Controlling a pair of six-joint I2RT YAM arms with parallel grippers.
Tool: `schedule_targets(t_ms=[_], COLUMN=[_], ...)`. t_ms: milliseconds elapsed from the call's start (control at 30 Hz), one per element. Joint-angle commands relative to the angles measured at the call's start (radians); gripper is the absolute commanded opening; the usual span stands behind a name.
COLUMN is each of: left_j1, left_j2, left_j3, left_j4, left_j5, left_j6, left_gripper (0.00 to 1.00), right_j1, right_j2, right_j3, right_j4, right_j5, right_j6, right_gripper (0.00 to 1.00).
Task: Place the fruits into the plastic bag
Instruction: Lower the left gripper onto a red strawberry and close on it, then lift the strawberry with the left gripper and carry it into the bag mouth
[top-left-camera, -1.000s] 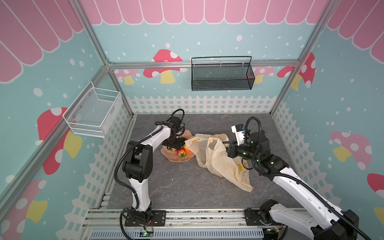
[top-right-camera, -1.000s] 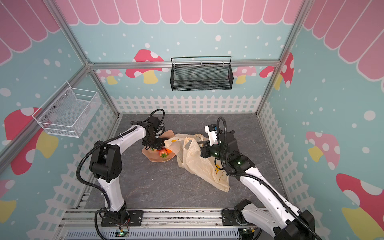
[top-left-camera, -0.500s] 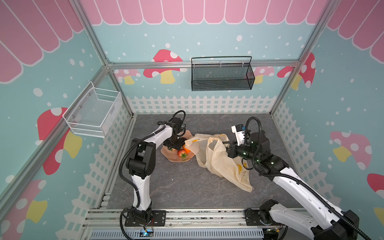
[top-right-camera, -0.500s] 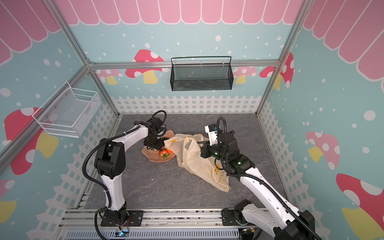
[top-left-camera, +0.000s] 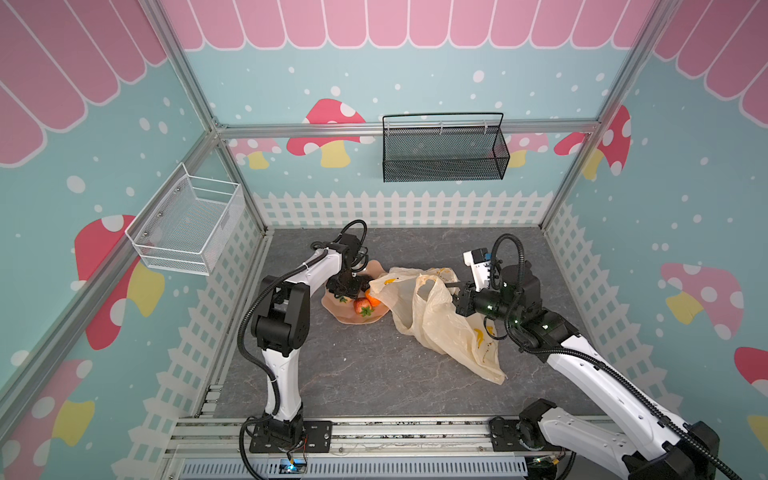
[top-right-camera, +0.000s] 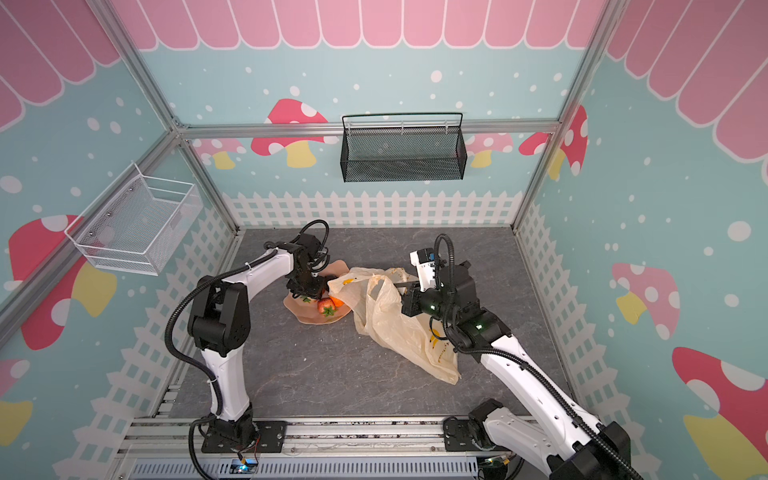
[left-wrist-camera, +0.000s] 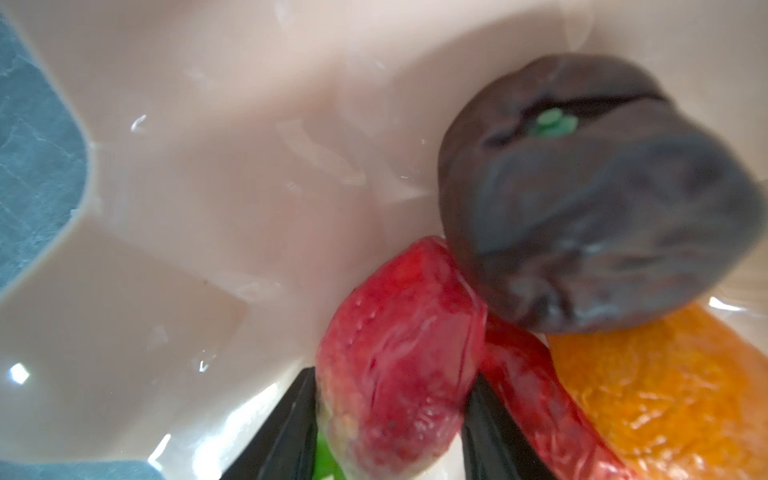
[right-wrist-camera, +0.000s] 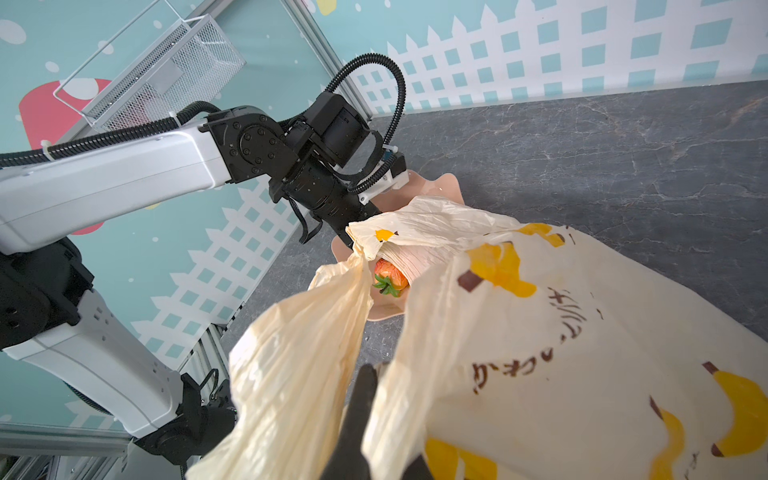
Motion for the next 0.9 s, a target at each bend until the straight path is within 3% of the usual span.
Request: schedule_targets(t_ms=[0,267,633,867], left_j1=[0.019,0.041,0.041,0.018], left_j2=[-0.049,-0.241,-0.435,-0.567], left_j3=[0.011,0.037,-0.011,-0.109], left_j4=[-0.007,-0.002,0.059,0.090], left_j5=[0.023,0.088,0.203,0.399], left_j6=[-0.011,-0.059,-0.024,0.099], left_gripper=[0.47,0.44,0.42,0.38], right_j1=[0.005,0.006,0.005,0.005], right_j2=[-0.010,-0.017,-0.019,-0.027], right_j3=[0.021,0.021,0.018,0.015], right_j4=[-0.010,-0.016,-0.015,-0.020], right_j5=[0.004,0.007,0.004,0.002], right_j6=[-0.009,-0.009,-0.010,-0.011], right_gripper=[0.00,0.00,0.00,0.00])
